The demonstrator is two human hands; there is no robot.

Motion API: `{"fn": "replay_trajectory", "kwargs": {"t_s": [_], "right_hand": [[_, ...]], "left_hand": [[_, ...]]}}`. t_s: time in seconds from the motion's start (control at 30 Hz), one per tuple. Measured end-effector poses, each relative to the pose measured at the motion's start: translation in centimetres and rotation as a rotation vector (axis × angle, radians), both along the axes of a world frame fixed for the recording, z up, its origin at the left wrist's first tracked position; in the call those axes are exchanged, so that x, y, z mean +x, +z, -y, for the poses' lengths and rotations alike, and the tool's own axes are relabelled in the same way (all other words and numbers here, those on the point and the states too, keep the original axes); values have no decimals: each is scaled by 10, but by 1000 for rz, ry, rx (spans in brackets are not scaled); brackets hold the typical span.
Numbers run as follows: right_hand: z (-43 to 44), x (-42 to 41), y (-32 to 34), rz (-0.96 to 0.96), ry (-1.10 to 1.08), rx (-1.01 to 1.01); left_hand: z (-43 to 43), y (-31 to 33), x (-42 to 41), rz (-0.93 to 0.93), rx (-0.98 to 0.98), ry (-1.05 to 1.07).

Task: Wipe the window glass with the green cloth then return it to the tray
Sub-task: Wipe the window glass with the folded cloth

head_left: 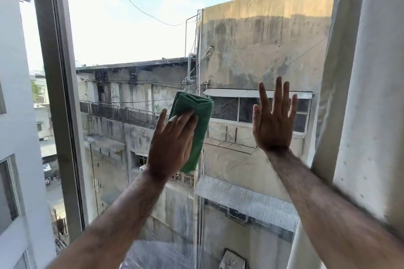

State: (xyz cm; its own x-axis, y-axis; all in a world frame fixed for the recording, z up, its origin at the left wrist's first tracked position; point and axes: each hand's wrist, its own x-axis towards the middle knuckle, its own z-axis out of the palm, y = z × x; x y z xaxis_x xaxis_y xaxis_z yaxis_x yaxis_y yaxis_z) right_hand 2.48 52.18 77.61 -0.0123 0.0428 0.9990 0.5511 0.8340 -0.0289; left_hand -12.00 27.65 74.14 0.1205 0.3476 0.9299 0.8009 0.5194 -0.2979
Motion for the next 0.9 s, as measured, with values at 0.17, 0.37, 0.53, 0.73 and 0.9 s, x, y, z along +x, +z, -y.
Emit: {"fn": "replay_trajectory", "kwargs": {"t_s": [0.17,0.37,0.53,0.73,0.9], "right_hand": [[0,0,-1,7,7,-6],[-4,1,0,23,4,-6],[1,2,1,59,-4,-30],[37,19,9,124,112,-196],[94,30,7,246,575,-78]], "left_hand": [[6,58,16,9,0,-55],[4,88,27,158,-83,125],[4,92,40,226,-134,115],[14,103,52,439,-129,-3],[32,104,47,652,-37,-174]]}}
